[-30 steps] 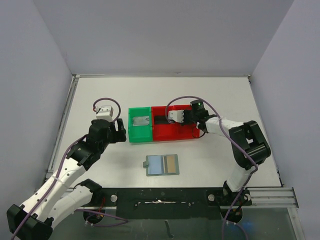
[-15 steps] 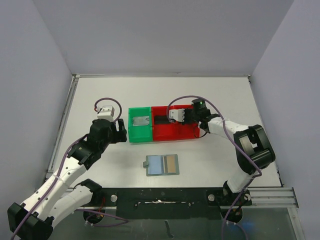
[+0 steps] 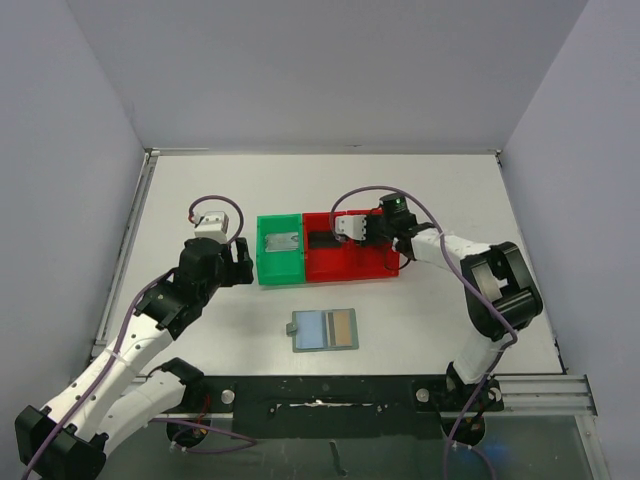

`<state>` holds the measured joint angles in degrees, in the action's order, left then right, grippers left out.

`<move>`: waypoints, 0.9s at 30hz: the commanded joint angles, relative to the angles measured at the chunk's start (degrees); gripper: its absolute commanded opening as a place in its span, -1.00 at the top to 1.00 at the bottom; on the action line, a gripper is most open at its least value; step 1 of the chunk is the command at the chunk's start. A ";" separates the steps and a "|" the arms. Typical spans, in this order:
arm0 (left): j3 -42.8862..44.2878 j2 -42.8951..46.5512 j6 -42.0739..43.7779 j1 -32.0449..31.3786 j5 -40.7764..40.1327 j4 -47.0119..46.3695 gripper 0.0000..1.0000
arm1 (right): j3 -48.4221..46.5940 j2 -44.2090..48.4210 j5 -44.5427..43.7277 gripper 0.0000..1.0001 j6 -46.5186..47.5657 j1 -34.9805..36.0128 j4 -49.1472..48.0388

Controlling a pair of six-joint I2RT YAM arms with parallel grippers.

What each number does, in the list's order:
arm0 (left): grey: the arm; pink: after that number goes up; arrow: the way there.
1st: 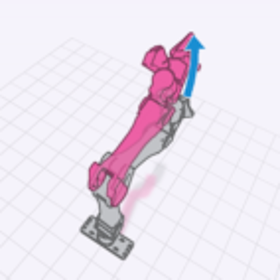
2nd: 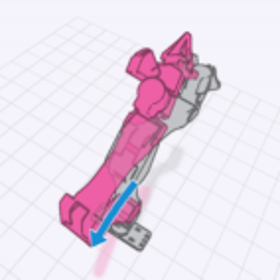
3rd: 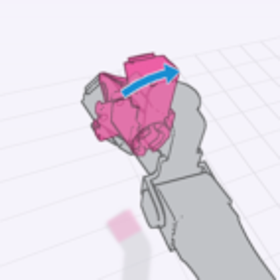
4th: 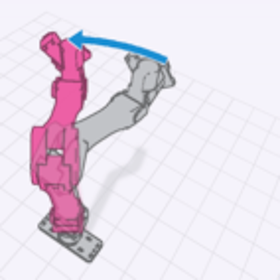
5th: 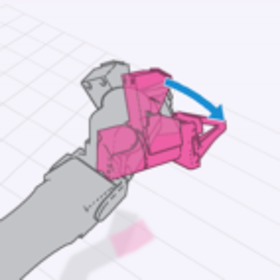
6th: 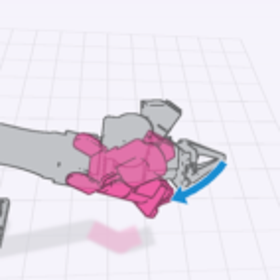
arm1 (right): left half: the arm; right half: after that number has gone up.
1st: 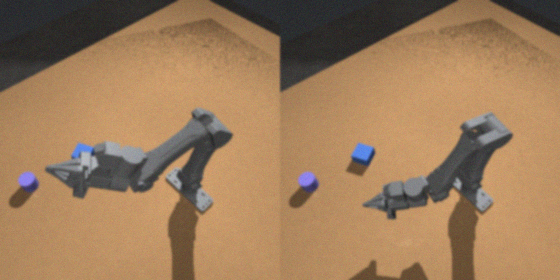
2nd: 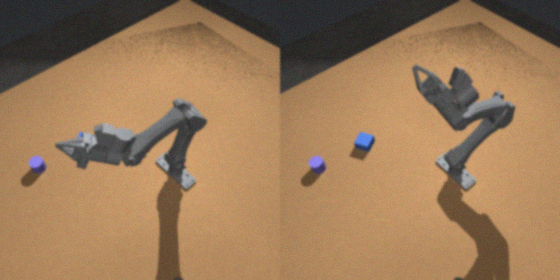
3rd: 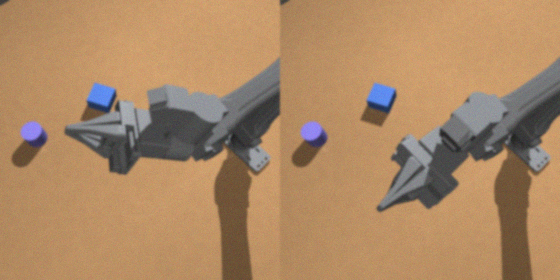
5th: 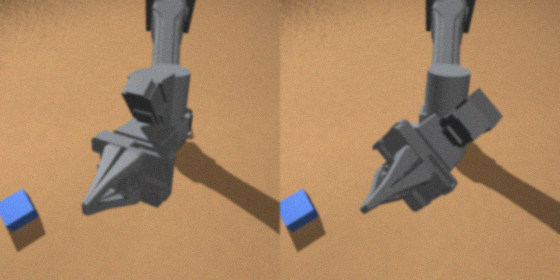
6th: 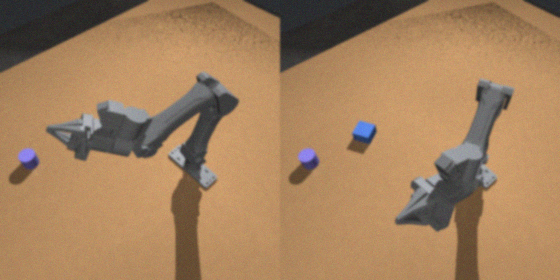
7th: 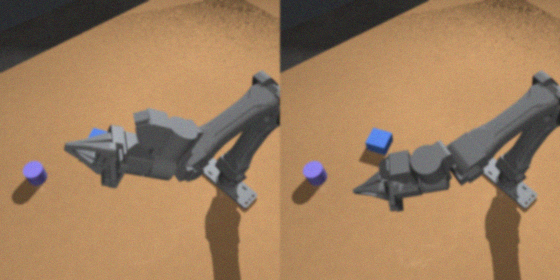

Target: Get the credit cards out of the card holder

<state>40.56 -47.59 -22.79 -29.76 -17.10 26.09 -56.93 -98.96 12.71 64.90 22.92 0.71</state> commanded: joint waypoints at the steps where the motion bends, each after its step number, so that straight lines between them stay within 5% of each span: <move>1: 1.37 0.45 1.08 0.50 0.38 -1.74 -0.48 | -3.73 -1.19 0.14 0.50 0.08 0.20 -0.56; 27: 1.30 0.76 1.12 0.79 0.40 -1.74 -0.48 | -5.30 -2.45 0.85 0.52 0.56 0.80 2.33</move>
<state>40.56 -47.59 -22.68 -29.39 -17.10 26.09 -59.70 -102.06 12.71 64.97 23.33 3.60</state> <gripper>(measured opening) 0.739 0.241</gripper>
